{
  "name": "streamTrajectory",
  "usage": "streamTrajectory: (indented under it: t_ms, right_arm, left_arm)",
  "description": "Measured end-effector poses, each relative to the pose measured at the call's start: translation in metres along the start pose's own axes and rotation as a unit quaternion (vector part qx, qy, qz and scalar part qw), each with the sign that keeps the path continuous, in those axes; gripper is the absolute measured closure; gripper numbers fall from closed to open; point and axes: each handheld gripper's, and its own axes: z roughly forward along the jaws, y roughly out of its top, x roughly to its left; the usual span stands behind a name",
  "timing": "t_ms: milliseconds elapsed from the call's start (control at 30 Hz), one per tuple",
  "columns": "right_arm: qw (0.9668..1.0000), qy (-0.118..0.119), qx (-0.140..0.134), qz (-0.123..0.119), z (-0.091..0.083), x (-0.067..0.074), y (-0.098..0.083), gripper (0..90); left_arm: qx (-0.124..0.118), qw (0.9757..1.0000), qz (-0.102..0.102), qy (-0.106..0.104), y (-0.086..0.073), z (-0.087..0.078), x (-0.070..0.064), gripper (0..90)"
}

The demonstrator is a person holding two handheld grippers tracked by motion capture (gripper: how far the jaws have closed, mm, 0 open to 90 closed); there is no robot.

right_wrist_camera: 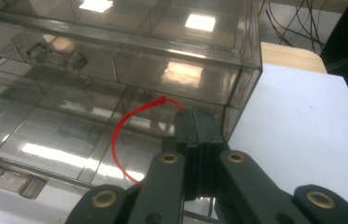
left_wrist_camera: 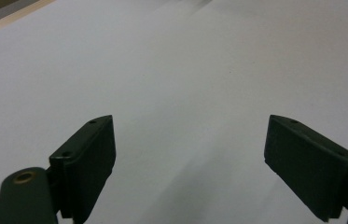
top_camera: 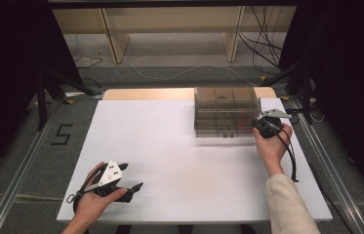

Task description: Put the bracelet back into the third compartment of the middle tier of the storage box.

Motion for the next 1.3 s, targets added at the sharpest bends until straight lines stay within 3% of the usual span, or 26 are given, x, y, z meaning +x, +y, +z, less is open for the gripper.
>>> streamTrajectory:
  t_ms: [400,933,1300]
  right_arm:
    - [0.9997,-0.002,0.013,-0.019,0.0066,0.0022,-0.0055,90.0]
    - [0.9992,0.006,0.034,-0.023,0.0102,0.0014,-0.0082,90.0]
    - [0.9995,0.007,0.027,-0.016,0.0077,-0.0013,-0.0073,88.2]
  left_arm:
    - [-0.001,1.0,0.0,-0.001,0.0,0.0,-0.0001,16.5]
    - [-0.001,1.0,-0.001,-0.003,0.0002,0.0001,-0.0004,16.5]
    - [-0.002,1.0,-0.001,-0.003,0.0003,0.0001,-0.0005,16.5]
